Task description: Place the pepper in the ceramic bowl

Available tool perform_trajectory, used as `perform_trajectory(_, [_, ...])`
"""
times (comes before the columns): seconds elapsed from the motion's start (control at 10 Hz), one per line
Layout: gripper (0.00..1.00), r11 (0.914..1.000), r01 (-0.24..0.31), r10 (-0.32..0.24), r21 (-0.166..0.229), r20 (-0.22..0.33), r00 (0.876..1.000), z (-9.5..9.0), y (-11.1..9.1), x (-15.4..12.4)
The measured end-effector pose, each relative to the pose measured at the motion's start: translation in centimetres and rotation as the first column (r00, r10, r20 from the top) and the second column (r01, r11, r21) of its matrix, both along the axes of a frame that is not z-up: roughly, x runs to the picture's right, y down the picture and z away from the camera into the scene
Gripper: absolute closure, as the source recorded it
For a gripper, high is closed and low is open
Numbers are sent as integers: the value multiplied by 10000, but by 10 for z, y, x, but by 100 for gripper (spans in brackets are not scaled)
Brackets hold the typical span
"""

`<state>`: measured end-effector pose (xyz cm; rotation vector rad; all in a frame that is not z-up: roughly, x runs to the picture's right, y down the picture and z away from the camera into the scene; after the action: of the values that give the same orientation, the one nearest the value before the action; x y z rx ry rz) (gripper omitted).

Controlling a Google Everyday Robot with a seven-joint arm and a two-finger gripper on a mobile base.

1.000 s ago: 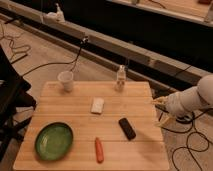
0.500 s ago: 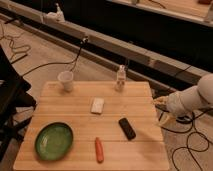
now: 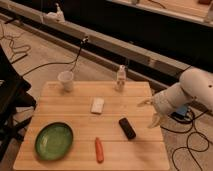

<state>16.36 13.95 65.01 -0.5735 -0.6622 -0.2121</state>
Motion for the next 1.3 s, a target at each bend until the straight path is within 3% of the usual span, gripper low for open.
perform_trajectory(0.2, [34, 9956, 931, -937, 108, 869, 9918, 0, 21, -38])
perform_trajectory(0.4, [34, 9874, 1561, -1579, 242, 1659, 9734, -3, 48, -76])
perform_trajectory(0.7, [34, 9764, 2156, -2096, 117, 2912, 9334, -20, 87, -120])
perform_trajectory(1.3, [34, 9727, 2320, -2240, 79, 2953, 9288, -20, 90, -120])
